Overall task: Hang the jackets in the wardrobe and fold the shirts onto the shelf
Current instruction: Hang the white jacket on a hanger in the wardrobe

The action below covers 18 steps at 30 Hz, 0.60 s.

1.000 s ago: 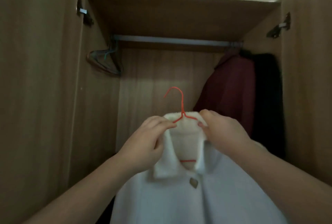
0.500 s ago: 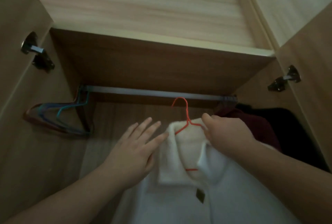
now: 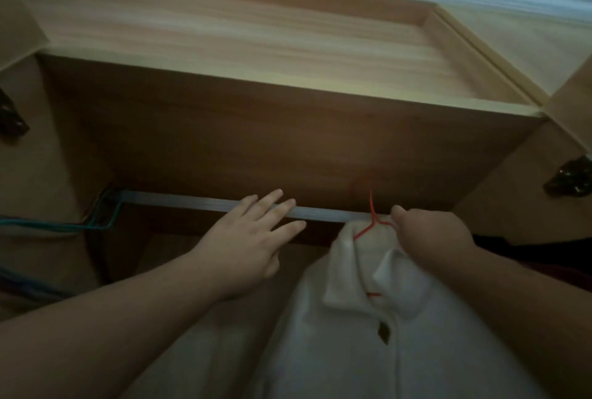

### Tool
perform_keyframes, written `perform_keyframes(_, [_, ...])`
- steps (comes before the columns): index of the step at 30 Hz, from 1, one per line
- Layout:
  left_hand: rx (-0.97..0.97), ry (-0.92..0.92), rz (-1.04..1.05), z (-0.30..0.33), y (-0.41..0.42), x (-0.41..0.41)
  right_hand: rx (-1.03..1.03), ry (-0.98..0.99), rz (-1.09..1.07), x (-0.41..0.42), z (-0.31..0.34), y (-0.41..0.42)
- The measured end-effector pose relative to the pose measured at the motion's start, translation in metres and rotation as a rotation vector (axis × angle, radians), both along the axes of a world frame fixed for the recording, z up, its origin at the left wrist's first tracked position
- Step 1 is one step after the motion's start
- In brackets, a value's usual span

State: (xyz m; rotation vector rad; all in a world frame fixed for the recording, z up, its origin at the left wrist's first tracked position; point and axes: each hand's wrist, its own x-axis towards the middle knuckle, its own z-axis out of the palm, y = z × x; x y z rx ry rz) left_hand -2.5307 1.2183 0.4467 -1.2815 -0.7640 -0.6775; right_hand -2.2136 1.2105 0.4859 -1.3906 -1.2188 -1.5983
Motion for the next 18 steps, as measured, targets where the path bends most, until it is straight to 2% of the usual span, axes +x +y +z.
perform_keyframes(3, [0.014,-0.054,-0.024,-0.002,0.015,0.007,0.031,-0.01,-0.023,0.01,-0.002,0.023])
perform_keyframes(6, [-0.005,-0.027,0.011,-0.011,0.034,0.012,0.081,0.017,-0.016,0.016,-0.007,0.041])
perform_keyframes(12, [-0.074,-0.032,0.004,-0.032,0.043,0.017,-0.06,0.008,-0.028,0.001,-0.022,0.049])
perform_keyframes(18, [-0.164,-0.053,-0.015,-0.05,0.013,-0.001,-0.158,0.162,-0.088,-0.018,-0.029,0.017])
